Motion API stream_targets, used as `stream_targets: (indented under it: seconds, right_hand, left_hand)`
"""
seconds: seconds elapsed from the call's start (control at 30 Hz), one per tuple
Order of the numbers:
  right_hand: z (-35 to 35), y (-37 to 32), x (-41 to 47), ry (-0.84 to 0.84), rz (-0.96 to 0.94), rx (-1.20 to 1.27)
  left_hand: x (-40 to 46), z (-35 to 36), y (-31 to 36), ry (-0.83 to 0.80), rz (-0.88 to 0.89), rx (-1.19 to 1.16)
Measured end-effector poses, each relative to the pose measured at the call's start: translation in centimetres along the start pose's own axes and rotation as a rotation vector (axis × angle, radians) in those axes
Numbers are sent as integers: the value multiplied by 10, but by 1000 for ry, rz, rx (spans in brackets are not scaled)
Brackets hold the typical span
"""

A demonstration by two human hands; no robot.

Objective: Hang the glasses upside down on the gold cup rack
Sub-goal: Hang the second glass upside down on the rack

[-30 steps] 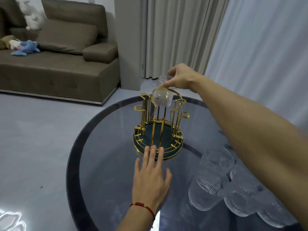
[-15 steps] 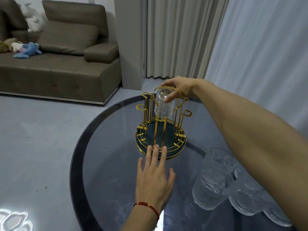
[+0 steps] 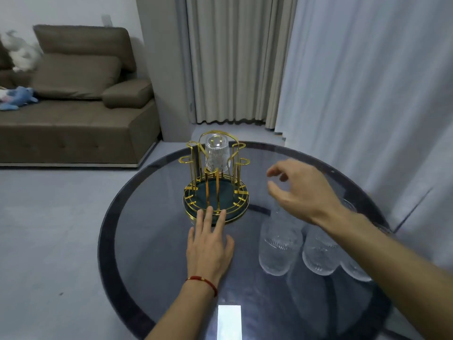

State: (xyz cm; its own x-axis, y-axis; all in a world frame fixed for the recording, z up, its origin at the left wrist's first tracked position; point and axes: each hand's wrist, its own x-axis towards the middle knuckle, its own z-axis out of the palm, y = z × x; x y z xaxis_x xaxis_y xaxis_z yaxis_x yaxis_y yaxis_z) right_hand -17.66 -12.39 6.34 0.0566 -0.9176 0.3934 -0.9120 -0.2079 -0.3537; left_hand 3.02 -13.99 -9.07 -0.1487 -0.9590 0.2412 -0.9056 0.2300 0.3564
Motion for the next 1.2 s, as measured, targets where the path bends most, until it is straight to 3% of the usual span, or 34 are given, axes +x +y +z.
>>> stream_targets:
  seconds: [0.1, 0.27, 0.43, 0.63, 0.73, 0.87, 1.03, 1.13, 1.2]
  right_hand:
    - [4, -8, -62, 21, 99, -208]
    - [23, -8, -102, -81, 212, -392]
    - [30, -4, -108, 32, 163, -342]
    - [34, -1, -115, 50, 70, -330]
    - [35, -4, -116, 81, -17, -257]
    - [43, -11, -117, 53, -173, -67]
    - [40, -6, -114, -56, -85, 477]
    - [44, -15, -114, -151, 59, 665]
    - [45, -20, -109, -95, 120, 715]
  left_hand:
    - [-9, -12, 13, 78, 14, -72]
    - [-24, -33, 54, 174, 44, -551]
    - [-43, -44, 72, -99, -64, -957]
    - [-48, -48, 74, -249, -53, -1017]
    - [-48, -49, 75, -210, -10, -928]
    - [-51, -54, 75, -14, -6, -811]
    - [-41, -78, 59, 72, -230, -1259]
    - [-40, -86, 49, -70, -268, -1576]
    - [-40, -86, 48, -169, -246, -1666]
